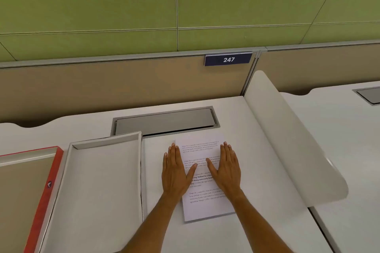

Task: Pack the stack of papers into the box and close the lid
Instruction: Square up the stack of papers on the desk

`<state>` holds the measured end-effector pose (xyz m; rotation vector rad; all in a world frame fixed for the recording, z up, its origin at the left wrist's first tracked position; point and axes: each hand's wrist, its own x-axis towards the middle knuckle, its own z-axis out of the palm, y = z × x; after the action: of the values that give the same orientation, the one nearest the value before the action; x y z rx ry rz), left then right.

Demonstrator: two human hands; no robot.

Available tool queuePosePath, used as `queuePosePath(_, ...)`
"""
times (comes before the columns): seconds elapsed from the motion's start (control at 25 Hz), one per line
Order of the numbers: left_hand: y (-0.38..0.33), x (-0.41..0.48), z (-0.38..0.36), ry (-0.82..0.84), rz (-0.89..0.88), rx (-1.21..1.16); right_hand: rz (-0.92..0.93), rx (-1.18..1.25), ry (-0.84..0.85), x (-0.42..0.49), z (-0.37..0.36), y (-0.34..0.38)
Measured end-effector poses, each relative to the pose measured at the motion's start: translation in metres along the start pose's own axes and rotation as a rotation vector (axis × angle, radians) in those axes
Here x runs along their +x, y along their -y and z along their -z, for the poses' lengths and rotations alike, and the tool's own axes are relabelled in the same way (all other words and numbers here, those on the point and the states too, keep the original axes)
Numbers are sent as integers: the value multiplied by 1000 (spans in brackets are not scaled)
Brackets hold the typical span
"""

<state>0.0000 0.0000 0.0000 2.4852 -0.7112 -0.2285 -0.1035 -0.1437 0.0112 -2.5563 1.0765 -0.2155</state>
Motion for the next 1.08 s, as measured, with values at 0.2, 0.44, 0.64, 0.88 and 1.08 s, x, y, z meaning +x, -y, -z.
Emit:
queuePosePath(0.2,3,-4,-7,37,59,33,-56,-32,32,-5,-8,-5)
queuePosePath(0.44,-9,-9,-8,36,290,-1,-220,-12,-13,-6,-9,-1)
queuePosePath(0.64,-36,3,3,110,535,78,-468,-53,-16,0,2,12)
queuePosePath(0.88,-55,12,13,241,804,-103,-648,34,118,9,12,11)
queuePosePath(1.08,-68,16,8,298,886,-170,-682,108,173,15,17,10)
